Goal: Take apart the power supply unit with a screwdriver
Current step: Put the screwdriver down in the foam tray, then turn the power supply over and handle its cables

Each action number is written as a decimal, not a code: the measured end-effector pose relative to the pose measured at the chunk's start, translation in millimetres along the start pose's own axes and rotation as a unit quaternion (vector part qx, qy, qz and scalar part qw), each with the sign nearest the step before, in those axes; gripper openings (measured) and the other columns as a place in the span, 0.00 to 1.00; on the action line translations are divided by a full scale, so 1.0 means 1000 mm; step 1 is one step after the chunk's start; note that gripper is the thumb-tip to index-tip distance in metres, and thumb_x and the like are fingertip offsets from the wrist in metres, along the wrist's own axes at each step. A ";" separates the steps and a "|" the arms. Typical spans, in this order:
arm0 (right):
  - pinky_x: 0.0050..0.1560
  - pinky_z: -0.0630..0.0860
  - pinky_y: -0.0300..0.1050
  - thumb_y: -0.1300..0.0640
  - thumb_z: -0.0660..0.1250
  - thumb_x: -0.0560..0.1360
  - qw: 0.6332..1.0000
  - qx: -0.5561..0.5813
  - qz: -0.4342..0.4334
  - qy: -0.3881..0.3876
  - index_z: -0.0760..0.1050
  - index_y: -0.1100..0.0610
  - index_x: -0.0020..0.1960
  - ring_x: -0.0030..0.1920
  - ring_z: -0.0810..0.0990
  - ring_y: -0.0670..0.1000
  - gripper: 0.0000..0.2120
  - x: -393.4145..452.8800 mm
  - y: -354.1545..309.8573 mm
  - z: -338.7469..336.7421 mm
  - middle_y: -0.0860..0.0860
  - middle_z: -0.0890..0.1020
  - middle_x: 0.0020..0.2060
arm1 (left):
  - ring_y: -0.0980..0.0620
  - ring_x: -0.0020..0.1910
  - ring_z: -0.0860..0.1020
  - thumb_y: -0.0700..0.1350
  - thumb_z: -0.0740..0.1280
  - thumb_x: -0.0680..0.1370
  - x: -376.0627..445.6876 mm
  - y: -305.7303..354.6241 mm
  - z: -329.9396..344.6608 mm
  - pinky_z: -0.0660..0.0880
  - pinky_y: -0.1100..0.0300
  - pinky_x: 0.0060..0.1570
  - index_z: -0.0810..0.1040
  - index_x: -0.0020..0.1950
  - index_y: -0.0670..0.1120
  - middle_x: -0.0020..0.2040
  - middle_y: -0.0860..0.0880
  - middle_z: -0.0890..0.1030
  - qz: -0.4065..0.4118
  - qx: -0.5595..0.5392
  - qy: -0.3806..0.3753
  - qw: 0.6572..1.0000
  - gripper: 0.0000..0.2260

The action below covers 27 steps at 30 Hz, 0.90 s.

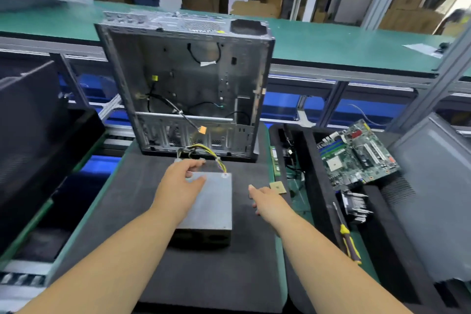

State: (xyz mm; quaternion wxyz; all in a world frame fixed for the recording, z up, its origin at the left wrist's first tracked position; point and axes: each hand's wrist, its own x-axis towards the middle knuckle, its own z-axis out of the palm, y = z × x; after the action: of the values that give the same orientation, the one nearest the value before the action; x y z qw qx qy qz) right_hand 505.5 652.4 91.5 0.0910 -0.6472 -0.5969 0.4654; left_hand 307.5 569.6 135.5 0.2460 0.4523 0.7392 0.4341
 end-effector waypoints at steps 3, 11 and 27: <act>0.58 0.74 0.52 0.38 0.51 0.81 0.999 -0.029 0.017 -0.018 0.75 0.59 0.60 0.55 0.80 0.60 0.27 0.003 -0.017 0.018 0.57 0.80 0.55 | 0.48 0.62 0.72 0.49 0.71 0.76 0.012 -0.025 -0.022 0.70 0.57 0.58 0.72 0.69 0.50 0.63 0.46 0.71 -0.062 0.064 0.014 0.996 0.22; 0.70 0.66 0.54 0.32 0.59 0.76 0.979 0.158 0.105 -0.077 0.64 0.55 0.76 0.70 0.71 0.55 0.37 -0.001 -0.032 0.051 0.50 0.72 0.71 | 0.44 0.76 0.61 0.65 0.56 0.80 0.029 -0.067 -0.033 0.58 0.50 0.74 0.57 0.79 0.41 0.79 0.45 0.60 -0.299 -0.016 -0.188 0.935 0.36; 0.49 0.81 0.49 0.44 0.61 0.82 0.928 0.335 0.123 -0.110 0.80 0.56 0.55 0.50 0.86 0.53 0.17 -0.011 -0.043 0.059 0.52 0.87 0.47 | 0.44 0.74 0.66 0.63 0.62 0.79 0.039 -0.069 -0.023 0.57 0.44 0.75 0.67 0.75 0.45 0.75 0.46 0.68 -0.363 -0.103 -0.236 0.896 0.31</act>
State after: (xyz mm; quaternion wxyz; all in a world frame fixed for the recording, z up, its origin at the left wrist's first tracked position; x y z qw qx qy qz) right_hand 435.4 628.5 93.7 0.1788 -0.5923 -0.3279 0.7140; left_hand 239.7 579.8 88.4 0.5989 0.2145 0.7234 0.2685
